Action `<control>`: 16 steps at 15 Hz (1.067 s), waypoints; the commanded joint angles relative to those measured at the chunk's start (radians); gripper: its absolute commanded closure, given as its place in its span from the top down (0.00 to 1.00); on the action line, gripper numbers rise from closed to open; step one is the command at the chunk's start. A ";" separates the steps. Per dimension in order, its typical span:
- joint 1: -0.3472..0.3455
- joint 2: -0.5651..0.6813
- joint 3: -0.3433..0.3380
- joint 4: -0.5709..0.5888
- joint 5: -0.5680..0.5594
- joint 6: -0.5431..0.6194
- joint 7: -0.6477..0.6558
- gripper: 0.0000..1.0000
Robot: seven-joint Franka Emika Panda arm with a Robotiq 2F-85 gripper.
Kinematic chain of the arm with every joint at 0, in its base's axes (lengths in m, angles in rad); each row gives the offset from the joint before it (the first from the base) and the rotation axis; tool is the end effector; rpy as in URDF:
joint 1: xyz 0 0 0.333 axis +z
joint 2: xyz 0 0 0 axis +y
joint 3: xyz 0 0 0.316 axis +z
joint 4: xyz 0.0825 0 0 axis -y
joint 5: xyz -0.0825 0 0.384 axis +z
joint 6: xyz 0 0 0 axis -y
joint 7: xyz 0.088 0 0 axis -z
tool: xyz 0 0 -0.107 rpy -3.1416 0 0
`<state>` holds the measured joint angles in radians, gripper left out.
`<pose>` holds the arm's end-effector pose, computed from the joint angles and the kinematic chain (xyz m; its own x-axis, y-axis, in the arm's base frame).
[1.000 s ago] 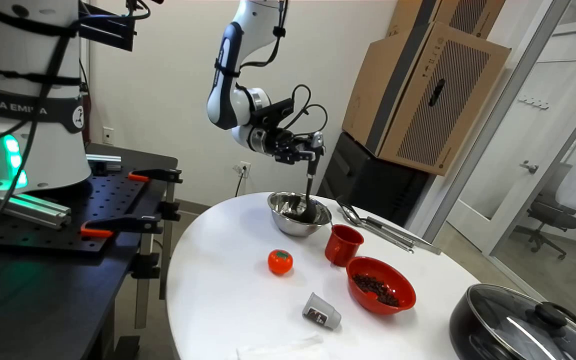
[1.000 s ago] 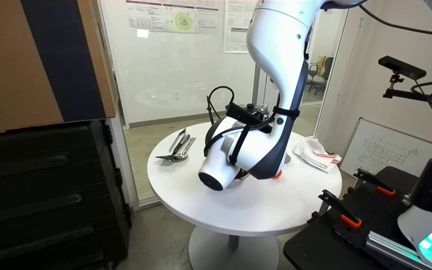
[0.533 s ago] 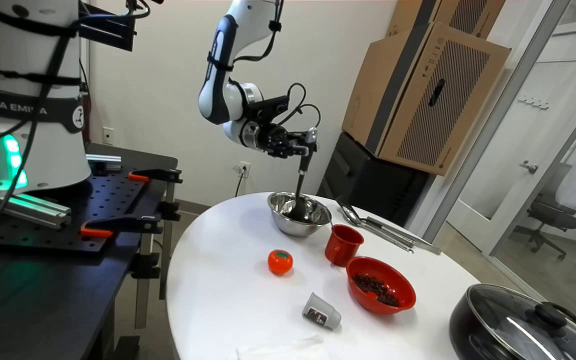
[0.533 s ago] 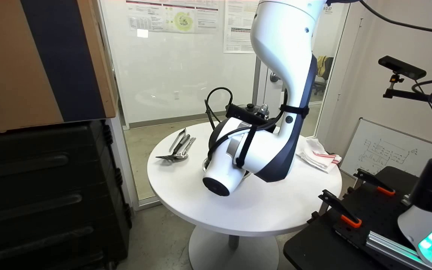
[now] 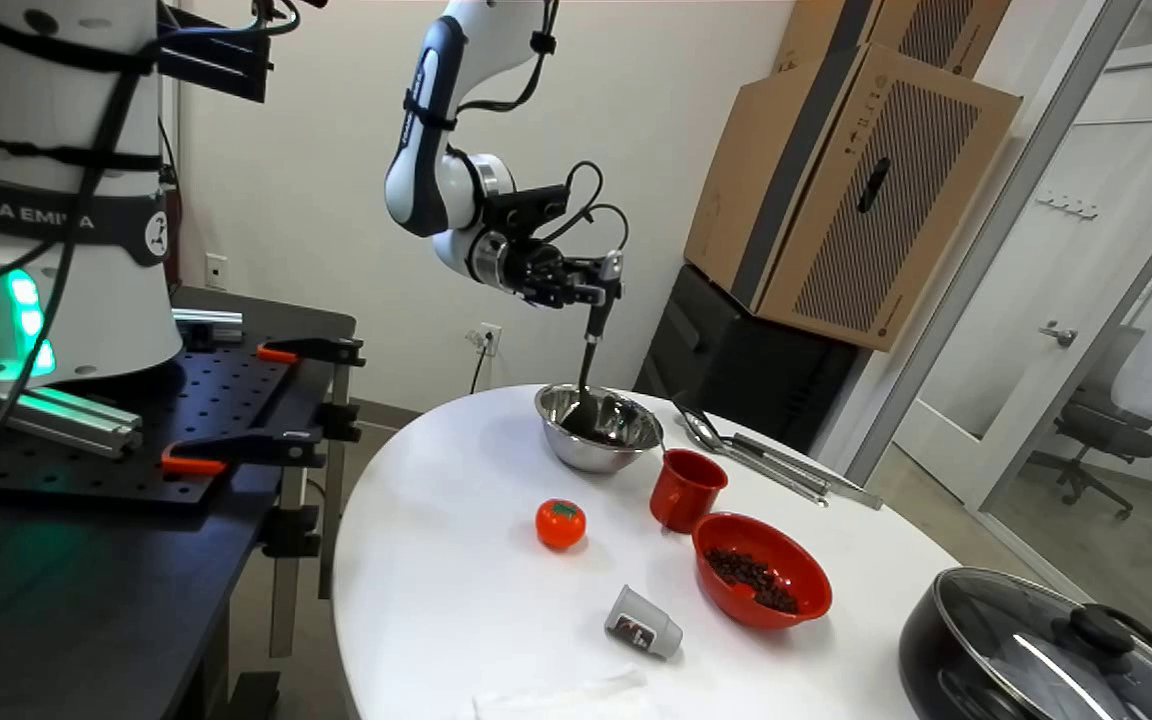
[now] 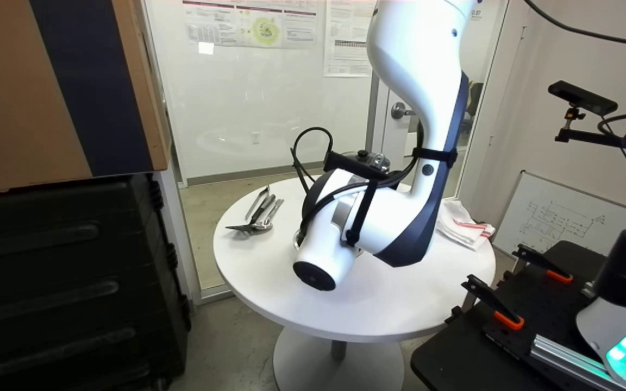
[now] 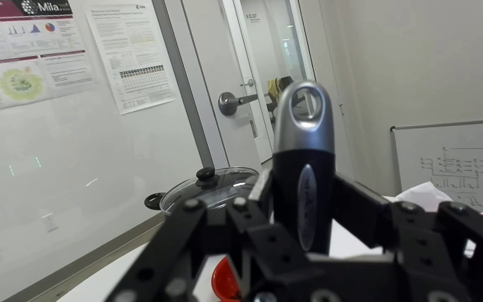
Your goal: Pick up the spoon and stir the objects in the silver bowl
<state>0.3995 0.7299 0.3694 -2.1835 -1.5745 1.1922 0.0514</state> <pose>0.4052 0.2252 0.1069 0.3186 0.0705 -0.9453 0.7724 0.5588 0.3019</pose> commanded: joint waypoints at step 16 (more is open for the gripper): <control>-0.022 0.036 -0.032 0.091 -0.004 0.068 0.073 0.10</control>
<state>0.3744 0.7531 0.3520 -2.1124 -1.5734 1.2611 0.1011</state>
